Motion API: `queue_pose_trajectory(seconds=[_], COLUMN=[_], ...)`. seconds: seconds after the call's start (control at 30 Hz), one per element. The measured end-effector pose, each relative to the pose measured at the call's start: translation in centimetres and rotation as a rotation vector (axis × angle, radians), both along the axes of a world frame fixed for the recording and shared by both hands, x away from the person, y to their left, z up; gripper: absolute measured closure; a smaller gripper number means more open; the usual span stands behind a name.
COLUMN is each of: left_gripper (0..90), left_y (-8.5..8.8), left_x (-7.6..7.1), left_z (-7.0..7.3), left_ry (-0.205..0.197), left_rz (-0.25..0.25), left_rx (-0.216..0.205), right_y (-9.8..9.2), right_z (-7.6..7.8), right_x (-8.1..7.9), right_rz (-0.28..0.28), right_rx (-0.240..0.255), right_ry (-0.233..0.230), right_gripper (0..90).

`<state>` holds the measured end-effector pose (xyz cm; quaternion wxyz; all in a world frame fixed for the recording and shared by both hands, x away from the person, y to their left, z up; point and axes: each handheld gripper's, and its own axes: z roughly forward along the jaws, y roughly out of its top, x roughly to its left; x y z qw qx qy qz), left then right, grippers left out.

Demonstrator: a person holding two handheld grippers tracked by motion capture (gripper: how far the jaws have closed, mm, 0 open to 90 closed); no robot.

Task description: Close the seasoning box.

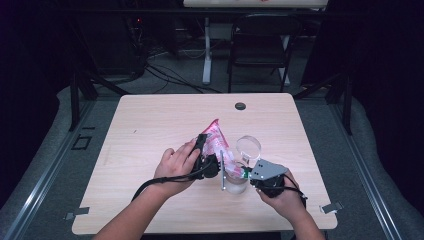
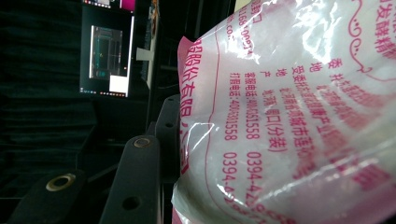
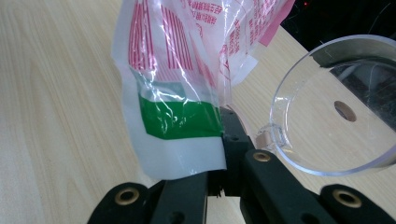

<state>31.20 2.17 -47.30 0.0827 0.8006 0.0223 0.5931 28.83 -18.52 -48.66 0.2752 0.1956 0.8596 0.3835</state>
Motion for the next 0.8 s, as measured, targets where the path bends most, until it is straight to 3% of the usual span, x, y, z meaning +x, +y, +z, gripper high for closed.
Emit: queue_pose_trajectory(seconds=[0.8], left_gripper=[64.7], left_y=[-0.06], left_x=[-0.13], left_z=[-0.09], left_ry=[-0.002], left_rz=[-0.011], left_rx=[-0.002], right_y=[-0.32], right_z=[-0.16], right_x=[0.23], right_rz=[-0.010], right_rx=[0.011], right_ry=[0.022], right_gripper=[90.0])
